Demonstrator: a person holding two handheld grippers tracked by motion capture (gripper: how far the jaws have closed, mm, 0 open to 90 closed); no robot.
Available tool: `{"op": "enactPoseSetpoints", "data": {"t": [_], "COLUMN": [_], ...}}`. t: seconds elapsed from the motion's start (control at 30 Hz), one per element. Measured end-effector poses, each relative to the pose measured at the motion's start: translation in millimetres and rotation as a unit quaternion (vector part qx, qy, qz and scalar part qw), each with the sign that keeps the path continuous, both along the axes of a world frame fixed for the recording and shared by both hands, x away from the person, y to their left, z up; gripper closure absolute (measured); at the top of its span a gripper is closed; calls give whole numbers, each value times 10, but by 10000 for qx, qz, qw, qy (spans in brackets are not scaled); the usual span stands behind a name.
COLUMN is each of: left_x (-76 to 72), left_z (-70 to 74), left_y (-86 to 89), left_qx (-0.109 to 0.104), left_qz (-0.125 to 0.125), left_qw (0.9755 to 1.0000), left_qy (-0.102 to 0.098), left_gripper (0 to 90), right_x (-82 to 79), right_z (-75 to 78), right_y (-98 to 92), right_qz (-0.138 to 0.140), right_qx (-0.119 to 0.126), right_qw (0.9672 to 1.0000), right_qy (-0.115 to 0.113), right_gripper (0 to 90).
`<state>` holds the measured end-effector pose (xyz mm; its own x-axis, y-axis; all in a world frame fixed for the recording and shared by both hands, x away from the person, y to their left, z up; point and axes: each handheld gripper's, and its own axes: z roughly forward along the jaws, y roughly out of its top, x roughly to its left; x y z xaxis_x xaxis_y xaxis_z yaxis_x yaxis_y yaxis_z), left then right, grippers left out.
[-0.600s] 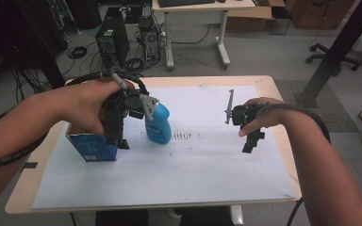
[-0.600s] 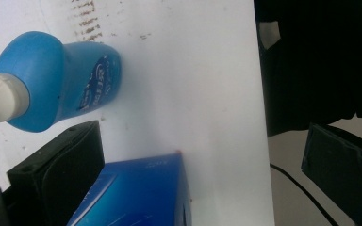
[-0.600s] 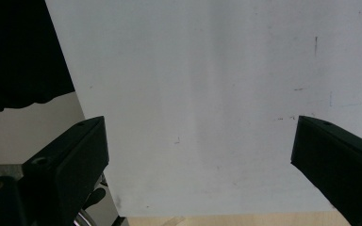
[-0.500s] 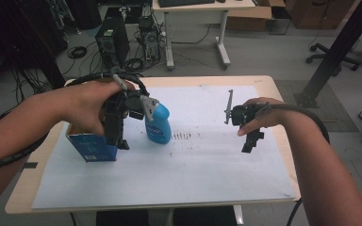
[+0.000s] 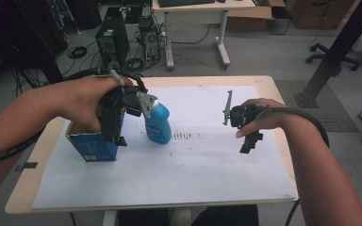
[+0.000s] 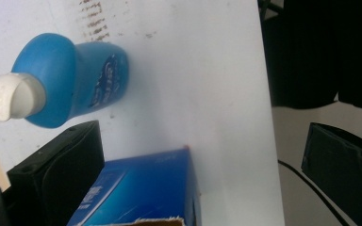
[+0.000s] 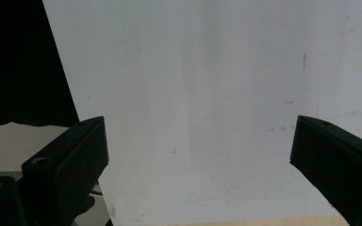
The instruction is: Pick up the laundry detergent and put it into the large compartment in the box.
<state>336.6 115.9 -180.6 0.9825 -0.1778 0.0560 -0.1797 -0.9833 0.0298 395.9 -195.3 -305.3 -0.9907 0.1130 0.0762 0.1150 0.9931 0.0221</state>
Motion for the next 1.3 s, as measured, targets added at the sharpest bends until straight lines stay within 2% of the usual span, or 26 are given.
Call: {"op": "enactPoseSetpoints", "data": {"t": [0.13, 0.33, 0.47, 0.63, 0.67, 0.87, 1.0, 1.2, 1.3], "left_x": [61, 148, 234, 318, 357, 487, 542, 633, 686], "left_z": [28, 114, 183, 236, 273, 338, 328, 246, 195], "left_y": [7, -28, -45, -35, -36, -43, -66, -145, -186], "left_qx": [68, 4, 14, -36, 12, -74, -88, 32, 121], "left_qz": [-9, -181, -339, -373, -430, -482, -522, -637, -758], "left_qw": [10000, 9997, 9992, 9988, 9985, 9983, 9982, 9973, 9962], "left_qy": [-49, -185, -205, -306, -327, -327, -293, -359, -424], "left_gripper": [1, 1, 1, 1, 2, 1, 1, 1, 1], "right_x": [-6, -17, -19, -15, -12, -14, -21, -34, -36], "right_z": [-17, -51, -16, 16, 29, 53, 53, 32, 20], "right_y": [38, 63, 98, 130, 137, 157, 164, 170, 155], "right_qz": [29, 5, -16, -11, -15, -49, -73, -79, -100], "right_qx": [45, 14, 5, -20, -2, -45, -41, -71, -67], "right_qw": [10000, 10000, 9999, 9999, 9999, 9998, 9998, 9998, 9997], "right_qy": [-53, -47, -108, -144, -172, -204, -193, -190, -201], "right_gripper": [47, 49, 49, 48, 48, 48, 48, 46, 47]}}
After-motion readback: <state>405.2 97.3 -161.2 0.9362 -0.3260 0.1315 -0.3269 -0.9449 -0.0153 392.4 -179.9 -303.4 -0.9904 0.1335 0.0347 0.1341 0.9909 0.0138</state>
